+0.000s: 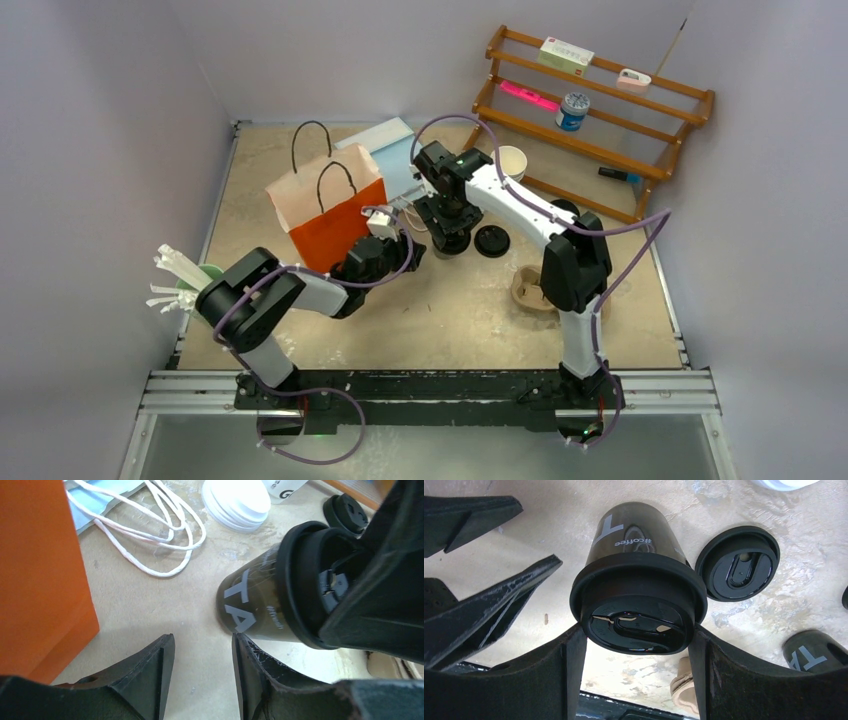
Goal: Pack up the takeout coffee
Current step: Close the cup lid on the coffee cup.
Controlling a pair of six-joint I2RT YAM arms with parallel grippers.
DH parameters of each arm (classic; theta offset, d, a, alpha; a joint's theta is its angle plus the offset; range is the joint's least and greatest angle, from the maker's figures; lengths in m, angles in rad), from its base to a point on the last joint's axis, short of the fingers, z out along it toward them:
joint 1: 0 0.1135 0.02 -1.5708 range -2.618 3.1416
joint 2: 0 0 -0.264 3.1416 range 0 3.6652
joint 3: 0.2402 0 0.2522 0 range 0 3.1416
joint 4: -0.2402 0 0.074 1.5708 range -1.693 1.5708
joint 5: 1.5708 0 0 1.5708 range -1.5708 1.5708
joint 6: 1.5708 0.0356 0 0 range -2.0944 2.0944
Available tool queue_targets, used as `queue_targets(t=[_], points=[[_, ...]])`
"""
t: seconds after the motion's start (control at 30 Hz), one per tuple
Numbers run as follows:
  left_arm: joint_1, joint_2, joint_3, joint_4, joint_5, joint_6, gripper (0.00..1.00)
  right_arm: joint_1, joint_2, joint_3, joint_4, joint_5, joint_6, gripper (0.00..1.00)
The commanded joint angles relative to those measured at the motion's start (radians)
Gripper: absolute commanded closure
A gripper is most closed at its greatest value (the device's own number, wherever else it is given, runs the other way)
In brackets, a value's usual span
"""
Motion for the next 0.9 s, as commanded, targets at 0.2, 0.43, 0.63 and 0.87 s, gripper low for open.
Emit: queue_targets(t=[0.2,0.43,0.63,0.87], points=[[0.036,0.136,0.093,0.08,0.068,-0.024,0.52,-0.04,0.07,0.025,0.036,-0.069,-0.04,0.54],[0.042,0.227,0.166,0.075,0.07,-0.028,0.51,-0.05,0.124,0.041,0.022,-0.095,-0.063,0.54],[0.052,0.27,0.206,0.047,0.023,-0.047,0.51,-0.053,0.115,0.036,0.033,-0.107,-0.068,0.54],[0.078,0.331,0.257,0.094,0.091,-0.094,0.5,-0.056,0.1,0.022,0.044,-0.113,-0.066,0.55]])
